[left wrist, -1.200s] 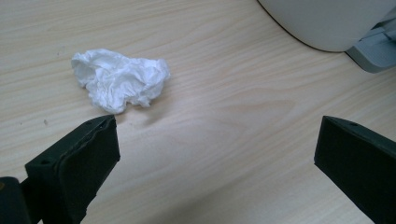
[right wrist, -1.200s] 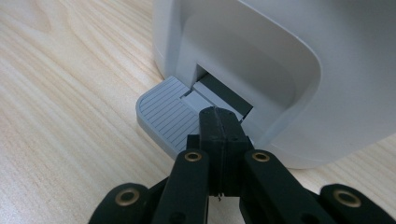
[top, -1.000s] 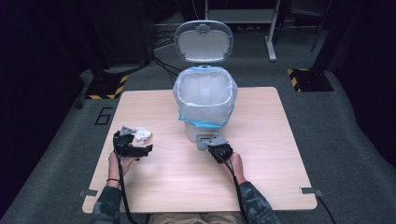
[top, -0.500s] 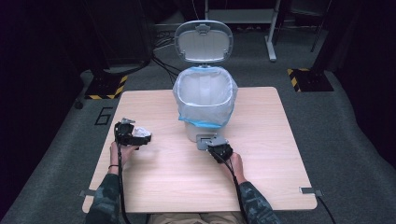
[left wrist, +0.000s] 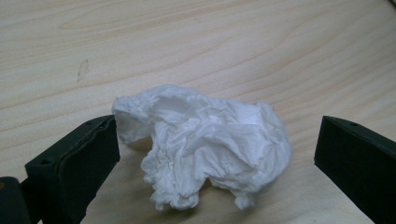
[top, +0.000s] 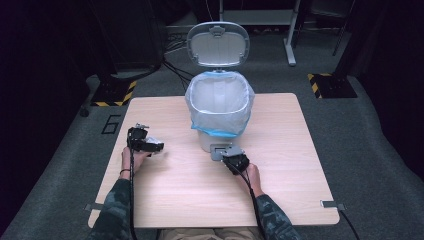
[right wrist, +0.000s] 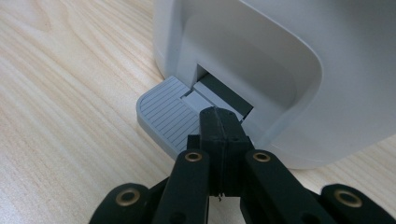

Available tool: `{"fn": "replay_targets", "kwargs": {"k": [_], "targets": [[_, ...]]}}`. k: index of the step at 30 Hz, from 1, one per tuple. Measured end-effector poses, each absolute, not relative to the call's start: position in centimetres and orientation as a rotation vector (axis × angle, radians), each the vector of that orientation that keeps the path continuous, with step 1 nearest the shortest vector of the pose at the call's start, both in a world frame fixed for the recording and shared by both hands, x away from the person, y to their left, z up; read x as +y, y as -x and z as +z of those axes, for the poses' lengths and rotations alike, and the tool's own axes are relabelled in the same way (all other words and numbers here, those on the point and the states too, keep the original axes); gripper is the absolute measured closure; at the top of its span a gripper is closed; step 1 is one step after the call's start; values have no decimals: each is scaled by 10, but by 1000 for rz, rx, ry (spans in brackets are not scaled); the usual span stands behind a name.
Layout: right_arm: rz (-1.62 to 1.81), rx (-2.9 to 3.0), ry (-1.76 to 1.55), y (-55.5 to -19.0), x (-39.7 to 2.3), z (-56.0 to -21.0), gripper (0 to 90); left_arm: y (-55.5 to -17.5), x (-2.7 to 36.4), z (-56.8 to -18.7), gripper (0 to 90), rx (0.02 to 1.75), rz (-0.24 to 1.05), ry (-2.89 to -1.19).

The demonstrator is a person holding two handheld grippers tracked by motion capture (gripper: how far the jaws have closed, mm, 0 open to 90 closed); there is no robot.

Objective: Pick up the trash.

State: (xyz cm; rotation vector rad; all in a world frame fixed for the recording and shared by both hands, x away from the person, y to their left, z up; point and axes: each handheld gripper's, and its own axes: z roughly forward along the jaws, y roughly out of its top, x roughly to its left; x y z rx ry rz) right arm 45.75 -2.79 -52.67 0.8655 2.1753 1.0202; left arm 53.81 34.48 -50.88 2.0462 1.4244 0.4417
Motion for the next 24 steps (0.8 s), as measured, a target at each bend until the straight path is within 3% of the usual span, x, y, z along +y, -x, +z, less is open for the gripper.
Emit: {"fn": "replay_targets", "kwargs": {"k": [5,10,20,21,22,24], "targets": [[1021,2175,-867,-457,-28,-527,900,-537,342,-513,75,1415,445,-2076],[1010,2173,-859,-458,-28,-527,900,-533,340,-514,307,1388,504,-2076],[1012,2175,-859,-458,-28,-527,900,-533,341,-513,659,1370,526,-2052],[1012,2175,-859,-458,-28,-527,900,-532,341,-513,659,1378,522,-2049],[1011,2174,-860,-458,-28,-527,900,-533,343,-513,728,1386,522,-2032],[1013,2174,-860,-458,-28,-527,900,-533,344,-513,754,1391,518,-2023]]}}
